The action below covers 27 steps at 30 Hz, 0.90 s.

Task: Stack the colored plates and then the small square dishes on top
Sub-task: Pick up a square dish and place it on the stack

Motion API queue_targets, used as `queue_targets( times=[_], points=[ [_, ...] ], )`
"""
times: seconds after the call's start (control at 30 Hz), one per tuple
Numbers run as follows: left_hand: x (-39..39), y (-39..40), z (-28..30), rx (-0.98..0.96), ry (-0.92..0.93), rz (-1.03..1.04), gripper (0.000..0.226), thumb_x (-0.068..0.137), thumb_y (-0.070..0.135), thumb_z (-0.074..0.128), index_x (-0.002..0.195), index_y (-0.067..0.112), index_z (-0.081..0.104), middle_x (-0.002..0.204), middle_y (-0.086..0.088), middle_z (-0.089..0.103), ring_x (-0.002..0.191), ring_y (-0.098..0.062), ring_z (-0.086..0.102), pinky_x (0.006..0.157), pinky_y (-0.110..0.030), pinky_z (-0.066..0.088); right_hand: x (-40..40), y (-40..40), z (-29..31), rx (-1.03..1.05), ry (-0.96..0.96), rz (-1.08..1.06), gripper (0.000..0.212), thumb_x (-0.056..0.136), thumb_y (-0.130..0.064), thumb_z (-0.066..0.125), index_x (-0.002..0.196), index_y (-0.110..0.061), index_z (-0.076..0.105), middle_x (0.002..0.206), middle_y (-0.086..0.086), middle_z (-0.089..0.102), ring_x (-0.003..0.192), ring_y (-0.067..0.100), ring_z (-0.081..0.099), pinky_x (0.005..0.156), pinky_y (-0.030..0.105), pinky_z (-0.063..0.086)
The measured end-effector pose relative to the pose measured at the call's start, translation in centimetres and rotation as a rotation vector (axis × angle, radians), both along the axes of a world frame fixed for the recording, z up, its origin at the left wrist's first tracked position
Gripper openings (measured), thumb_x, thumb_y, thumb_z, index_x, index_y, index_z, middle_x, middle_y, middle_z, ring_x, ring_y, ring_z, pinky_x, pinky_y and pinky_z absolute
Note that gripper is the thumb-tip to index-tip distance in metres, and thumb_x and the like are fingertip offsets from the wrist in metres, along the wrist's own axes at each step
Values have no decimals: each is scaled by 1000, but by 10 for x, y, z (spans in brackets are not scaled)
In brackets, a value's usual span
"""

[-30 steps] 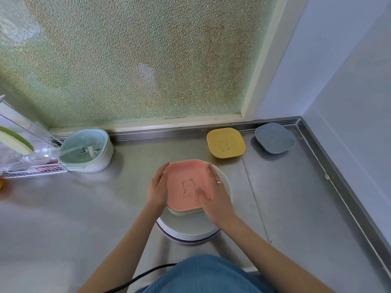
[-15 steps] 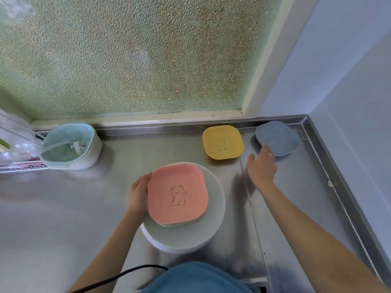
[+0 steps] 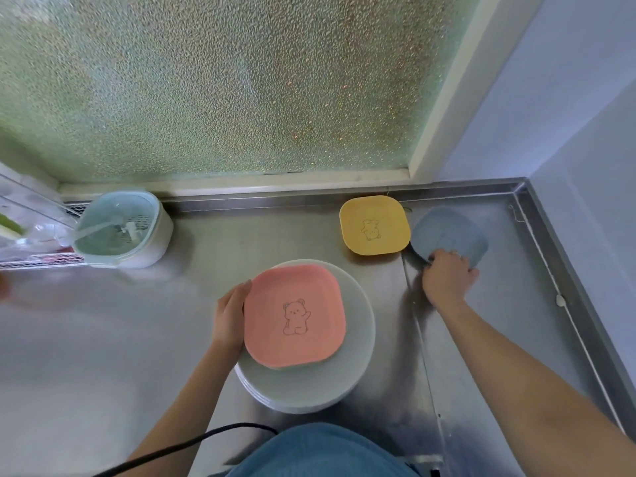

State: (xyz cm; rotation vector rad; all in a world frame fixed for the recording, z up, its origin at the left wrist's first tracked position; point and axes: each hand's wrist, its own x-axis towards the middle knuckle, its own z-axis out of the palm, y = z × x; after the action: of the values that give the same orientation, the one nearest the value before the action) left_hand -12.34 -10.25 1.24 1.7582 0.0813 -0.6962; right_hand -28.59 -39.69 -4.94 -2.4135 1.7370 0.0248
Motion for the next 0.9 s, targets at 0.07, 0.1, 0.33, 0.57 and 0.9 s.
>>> queue_targets(
  times=[0.07,0.1,0.33,0.57,0.9],
  points=[
    [-1,1,2,-11,0,-6,29,79,36,47,70,14,63,79,-13,56,76,-24,51,71,-39,41,-7,10,-3,-26,2,-4,20,88,-8,45,97,-12,63,103,18,59,100,35,47,80,38,29],
    [-1,1,2,-14,-4,-12,28,84,33,48,72,14,64,80,-13,58,76,-25,52,72,-39,42,-12,16,-5,-49,-13,-5,20,89,-8,45,95,-12,63,101,18,59,99,35,47,78,37,28],
    [-10,10,3,-38,-37,-17,26,90,28,49,78,8,60,81,-12,53,77,-21,47,67,-34,38,-21,64,20,-228,-320,-25,19,90,-6,49,95,-10,67,92,17,59,90,36,47,73,36,28],
    [-17,20,6,-87,-58,-23,23,87,33,50,73,25,67,75,3,63,79,-19,55,76,-35,42,-5,149,77,-345,-663,411,16,83,-12,60,89,-23,70,81,3,59,80,23,44,68,32,28],
    [-21,28,24,-206,-127,-96,32,98,16,37,94,27,66,90,18,65,79,6,62,60,-1,45,-15,222,69,-199,-469,853,24,75,-14,64,93,-29,66,87,-4,55,87,15,43,75,26,27]
  ],
)
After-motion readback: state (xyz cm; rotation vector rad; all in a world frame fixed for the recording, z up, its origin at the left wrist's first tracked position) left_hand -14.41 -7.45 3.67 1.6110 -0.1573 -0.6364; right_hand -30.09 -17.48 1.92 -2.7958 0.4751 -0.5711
